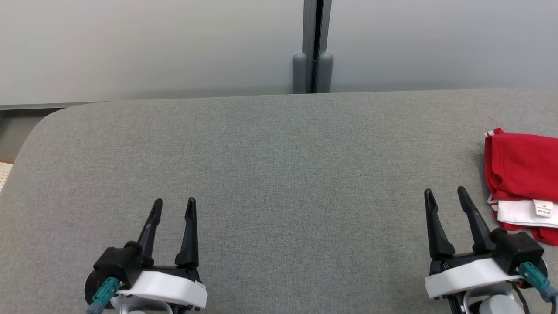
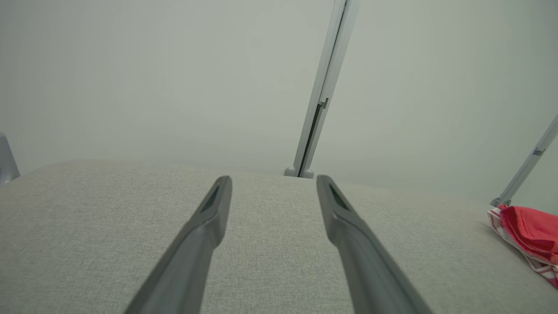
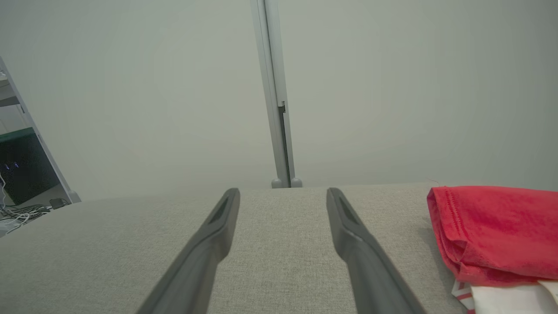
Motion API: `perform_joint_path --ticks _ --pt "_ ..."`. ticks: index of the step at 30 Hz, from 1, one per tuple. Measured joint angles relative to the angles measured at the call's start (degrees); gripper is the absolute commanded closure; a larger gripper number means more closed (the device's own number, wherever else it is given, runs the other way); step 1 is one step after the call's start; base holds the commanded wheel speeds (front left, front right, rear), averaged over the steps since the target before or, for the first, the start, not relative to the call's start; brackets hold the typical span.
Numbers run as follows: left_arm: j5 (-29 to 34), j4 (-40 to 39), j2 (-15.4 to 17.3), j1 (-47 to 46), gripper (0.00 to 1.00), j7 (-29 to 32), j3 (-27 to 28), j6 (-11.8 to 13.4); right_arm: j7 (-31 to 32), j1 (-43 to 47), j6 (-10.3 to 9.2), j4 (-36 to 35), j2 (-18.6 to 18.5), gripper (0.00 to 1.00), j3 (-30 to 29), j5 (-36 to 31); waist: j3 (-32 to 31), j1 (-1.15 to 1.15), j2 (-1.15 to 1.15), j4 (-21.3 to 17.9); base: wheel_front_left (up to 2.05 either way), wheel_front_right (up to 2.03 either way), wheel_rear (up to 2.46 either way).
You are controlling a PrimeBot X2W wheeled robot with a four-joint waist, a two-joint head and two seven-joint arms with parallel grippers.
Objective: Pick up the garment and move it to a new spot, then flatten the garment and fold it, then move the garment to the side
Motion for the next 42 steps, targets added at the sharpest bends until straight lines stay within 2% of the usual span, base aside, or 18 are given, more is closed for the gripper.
perform_joint_path --ticks 1,5,20,42 --pt "-0.08 0.25 -0.02 0.2 1.0 -0.01 -0.01 0.01 0.02 0.1 0.0 0.18 0.04 1.0 0.04 0.01 -0.03 0.0 0.0 -0.02 0.0 0.0 0.0" --pt "-0.36 2.11 -0.27 1.83 1.0 0.09 -0.27 0.0 0.34 1.79 0.0 2.03 0.47 1.0 0.22 0.25 -0.04 0.0 0.0 -0.04 0.0 0.0 0.0" --pt "-15.97 2.79 0.18 1.75 1.0 4.0 1.96 -1.29 4.41 2.01 0.0 1.87 0.65 1.0 -1.93 16.71 -0.45 0.0 0.0 -0.46 0.0 0.0 0.0" --pt "-32.47 3.13 0.58 0.6 1.0 8.13 4.95 -3.02 8.93 1.54 -0.01 1.29 0.92 1.0 -4.68 34.53 -0.97 0.0 0.0 -0.98 0.0 0.0 0.0"
